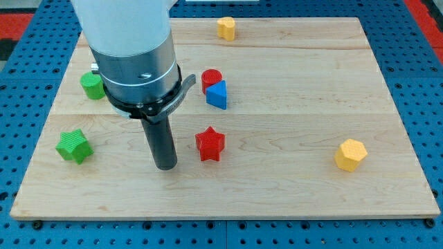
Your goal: Move the red star into the blue triangle
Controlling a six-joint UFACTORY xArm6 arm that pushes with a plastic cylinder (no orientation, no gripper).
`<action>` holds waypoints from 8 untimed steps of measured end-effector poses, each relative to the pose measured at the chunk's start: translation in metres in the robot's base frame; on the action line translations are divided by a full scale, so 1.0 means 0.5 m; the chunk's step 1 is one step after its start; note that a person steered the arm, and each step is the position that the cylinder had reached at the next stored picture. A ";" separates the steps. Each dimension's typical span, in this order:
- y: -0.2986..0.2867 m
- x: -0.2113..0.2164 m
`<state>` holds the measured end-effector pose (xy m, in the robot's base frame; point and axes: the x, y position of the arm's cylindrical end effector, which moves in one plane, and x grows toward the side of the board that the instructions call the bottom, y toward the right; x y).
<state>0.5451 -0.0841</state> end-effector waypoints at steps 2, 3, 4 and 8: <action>0.105 0.020; 0.121 -0.037; 0.139 -0.089; 0.004 0.070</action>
<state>0.5803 -0.0821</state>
